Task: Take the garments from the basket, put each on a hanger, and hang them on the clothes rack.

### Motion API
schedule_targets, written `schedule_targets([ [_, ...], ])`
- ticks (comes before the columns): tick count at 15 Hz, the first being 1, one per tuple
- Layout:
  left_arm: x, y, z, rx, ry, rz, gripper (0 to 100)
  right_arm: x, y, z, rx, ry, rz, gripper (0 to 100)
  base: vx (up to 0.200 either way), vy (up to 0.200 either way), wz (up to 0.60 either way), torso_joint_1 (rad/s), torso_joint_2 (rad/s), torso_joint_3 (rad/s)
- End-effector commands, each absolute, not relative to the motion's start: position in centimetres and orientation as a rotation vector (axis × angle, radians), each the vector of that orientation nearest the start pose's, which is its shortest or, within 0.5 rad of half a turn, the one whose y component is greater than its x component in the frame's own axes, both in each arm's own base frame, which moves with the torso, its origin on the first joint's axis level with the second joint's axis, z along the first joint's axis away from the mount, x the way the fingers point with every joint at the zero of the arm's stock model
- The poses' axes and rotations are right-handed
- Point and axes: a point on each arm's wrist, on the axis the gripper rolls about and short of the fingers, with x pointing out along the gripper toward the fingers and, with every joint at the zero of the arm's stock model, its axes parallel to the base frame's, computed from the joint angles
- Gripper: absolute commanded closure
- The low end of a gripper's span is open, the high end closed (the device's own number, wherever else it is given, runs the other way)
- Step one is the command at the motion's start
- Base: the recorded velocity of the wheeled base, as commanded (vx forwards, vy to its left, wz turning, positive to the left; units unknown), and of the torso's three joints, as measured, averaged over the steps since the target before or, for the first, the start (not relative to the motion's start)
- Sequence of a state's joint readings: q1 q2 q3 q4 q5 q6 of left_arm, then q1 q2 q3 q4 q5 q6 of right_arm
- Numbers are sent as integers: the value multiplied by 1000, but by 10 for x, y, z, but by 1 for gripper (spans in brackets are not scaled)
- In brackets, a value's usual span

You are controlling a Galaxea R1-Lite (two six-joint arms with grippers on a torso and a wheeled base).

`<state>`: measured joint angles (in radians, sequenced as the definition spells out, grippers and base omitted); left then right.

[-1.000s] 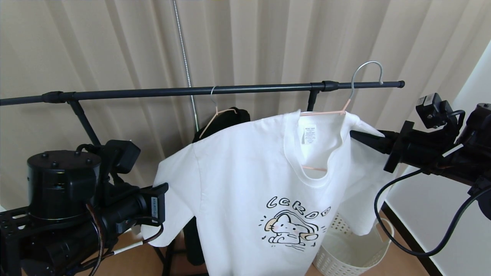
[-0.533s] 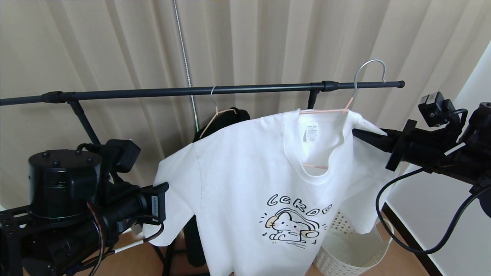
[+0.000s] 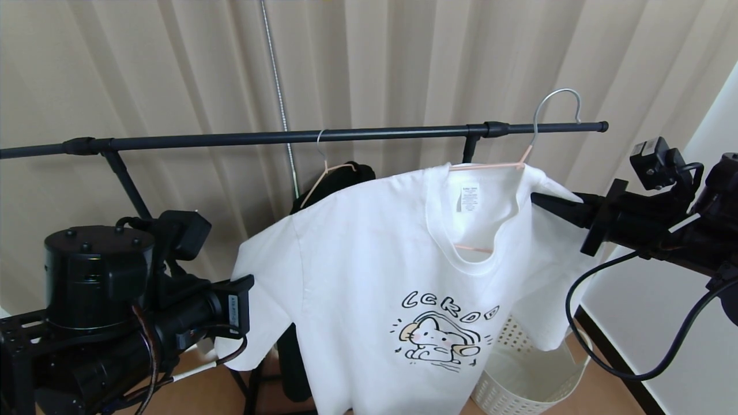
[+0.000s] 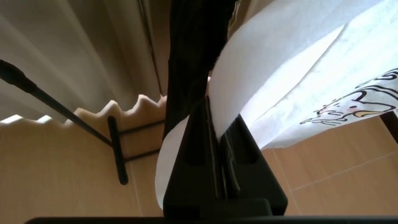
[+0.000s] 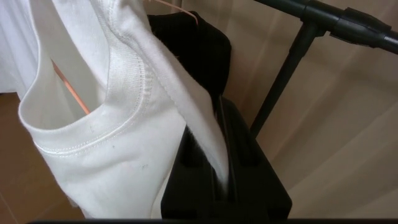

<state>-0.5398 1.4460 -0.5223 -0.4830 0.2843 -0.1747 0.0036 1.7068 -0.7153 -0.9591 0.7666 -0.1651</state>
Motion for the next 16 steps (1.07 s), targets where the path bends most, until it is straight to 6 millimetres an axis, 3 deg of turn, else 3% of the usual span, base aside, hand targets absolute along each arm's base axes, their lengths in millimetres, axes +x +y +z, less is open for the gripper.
schedule_targets([
  [1, 192, -107, 159, 6, 428, -213, 100, 296, 15, 190, -146, -36, 766, 100, 0, 0, 0, 0, 0, 0],
  [4, 191, -108, 158, 8, 433, -216, 100, 296, 13, 189, -145, -32, 760, 100, 0, 0, 0, 0, 0, 0],
  [5, 191, -108, 158, 10, 433, -216, 0, 296, 13, 189, -145, -31, 760, 100, 0, 0, 0, 0, 0, 0],
  [11, 190, -109, 163, 2, 414, -231, 0, 295, 13, 188, -145, -29, 760, 100, 0, 0, 0, 0, 0, 0],
  [13, 182, -111, 184, -47, 353, -351, 0, 297, 13, 185, -141, -19, 762, 100, 0, 0, 0, 0, 0, 0],
  [16, 187, -122, 213, -73, 280, -426, 0, 296, 14, 183, -135, -17, 830, 100, 0, 0, 0, 0, 0, 0],
])
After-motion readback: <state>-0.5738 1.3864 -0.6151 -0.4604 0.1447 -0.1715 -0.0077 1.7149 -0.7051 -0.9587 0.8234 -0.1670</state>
